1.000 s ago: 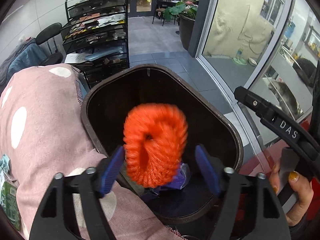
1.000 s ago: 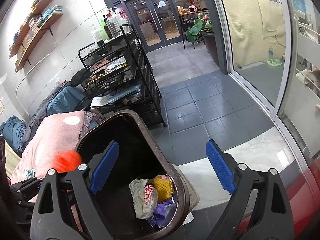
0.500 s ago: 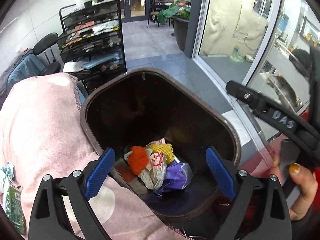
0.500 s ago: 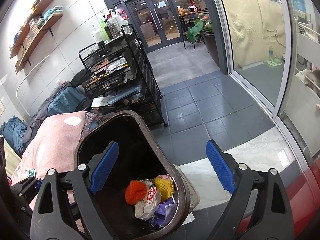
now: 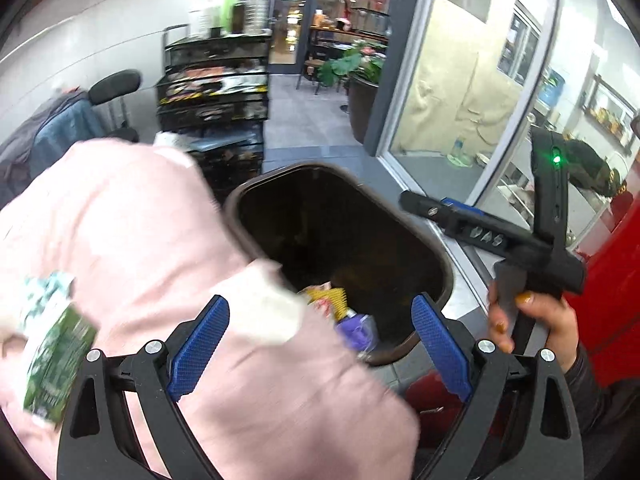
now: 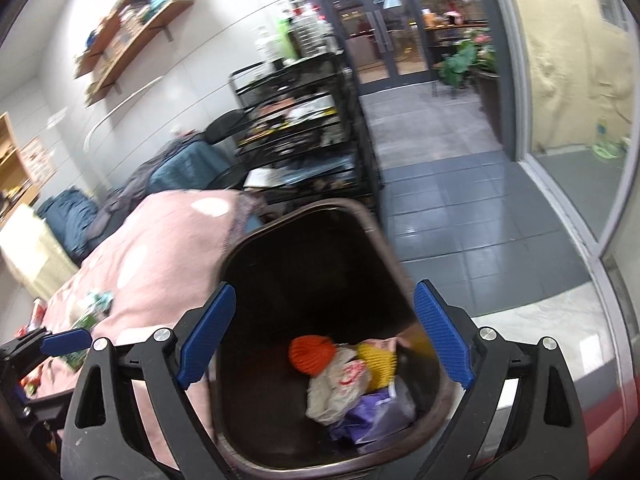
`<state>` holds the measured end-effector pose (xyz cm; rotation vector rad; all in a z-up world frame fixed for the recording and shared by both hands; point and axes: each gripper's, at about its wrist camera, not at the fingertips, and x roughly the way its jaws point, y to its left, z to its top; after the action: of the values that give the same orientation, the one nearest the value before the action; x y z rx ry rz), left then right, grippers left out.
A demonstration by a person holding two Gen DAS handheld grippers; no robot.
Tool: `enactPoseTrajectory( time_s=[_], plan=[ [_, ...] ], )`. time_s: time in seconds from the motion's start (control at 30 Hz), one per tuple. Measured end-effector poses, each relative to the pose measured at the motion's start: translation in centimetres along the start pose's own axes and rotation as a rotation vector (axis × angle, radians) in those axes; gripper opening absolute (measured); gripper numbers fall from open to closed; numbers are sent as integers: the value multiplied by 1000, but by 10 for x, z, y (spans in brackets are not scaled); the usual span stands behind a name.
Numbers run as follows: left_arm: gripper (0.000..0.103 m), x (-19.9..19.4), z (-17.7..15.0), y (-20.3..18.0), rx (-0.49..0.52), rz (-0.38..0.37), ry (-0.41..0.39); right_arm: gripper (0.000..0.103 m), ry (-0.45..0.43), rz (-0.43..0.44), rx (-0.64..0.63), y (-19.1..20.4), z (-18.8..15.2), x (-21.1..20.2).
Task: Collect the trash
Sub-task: 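Move both tools back to the bedspread toward the green juice carton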
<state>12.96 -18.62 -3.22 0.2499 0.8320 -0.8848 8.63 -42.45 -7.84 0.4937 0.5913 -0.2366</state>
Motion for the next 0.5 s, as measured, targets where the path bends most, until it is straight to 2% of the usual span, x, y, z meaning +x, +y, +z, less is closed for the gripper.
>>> enactPoseTrajectory(
  time_s=[0.23, 0.37, 0.5],
  plan=[
    [91, -28, -21, 52, -43, 101, 4, 90, 58, 80, -43, 35, -6, 11],
    [91, -36, -22, 91, -39, 187, 44, 90, 80, 122, -85, 57, -9, 14],
    [91, -38, -20, 129, -56, 218, 103, 91, 119, 189, -128, 81, -13, 19]
  ],
)
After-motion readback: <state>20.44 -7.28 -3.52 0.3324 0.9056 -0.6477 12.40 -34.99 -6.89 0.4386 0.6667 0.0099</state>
